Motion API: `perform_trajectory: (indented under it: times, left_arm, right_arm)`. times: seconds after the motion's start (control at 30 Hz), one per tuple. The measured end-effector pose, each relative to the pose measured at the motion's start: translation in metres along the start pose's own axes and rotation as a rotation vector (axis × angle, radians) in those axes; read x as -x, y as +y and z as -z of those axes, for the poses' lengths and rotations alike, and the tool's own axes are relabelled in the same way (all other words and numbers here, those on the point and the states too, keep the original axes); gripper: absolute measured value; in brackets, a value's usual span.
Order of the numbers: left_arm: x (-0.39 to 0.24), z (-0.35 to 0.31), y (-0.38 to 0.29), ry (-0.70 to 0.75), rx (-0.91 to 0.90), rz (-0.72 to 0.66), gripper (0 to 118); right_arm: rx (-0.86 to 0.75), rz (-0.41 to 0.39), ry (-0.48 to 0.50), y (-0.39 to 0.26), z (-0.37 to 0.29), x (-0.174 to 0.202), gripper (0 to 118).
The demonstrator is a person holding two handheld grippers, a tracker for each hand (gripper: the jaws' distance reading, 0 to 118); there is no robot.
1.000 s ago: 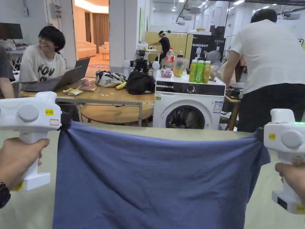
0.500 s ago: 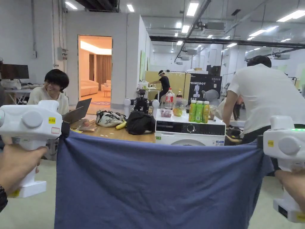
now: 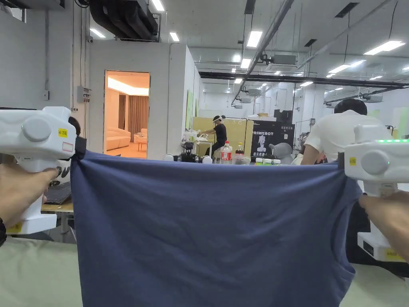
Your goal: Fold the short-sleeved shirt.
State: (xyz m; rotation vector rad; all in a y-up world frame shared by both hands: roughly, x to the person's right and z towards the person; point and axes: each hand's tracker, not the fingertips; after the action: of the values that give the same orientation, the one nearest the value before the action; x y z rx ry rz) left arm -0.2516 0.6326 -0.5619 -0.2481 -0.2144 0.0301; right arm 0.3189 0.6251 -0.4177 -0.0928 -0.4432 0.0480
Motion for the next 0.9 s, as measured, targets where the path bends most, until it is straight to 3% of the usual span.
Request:
perform_trajectory:
  times: [0.33, 0.63, 0.9]
  left_arm:
    - [0.004, -0.007, -0.016, 0.007, 0.001, 0.032, 0]
    - [0.013, -0.032, -0.123, -0.033, 0.114, -0.038, 0]
    - [0.012, -0.113, -0.204, -0.051, 0.141, -0.055, 0]
  right_arm:
    - [-0.005, -0.018, -0.012, -0.018, -0.015, 0.002, 0]
    - [0.103, -0.072, -0.011, -0.116, -0.065, -0.006, 0]
    - [0.165, -0.1, -0.01, -0.175, -0.141, -0.026, 0]
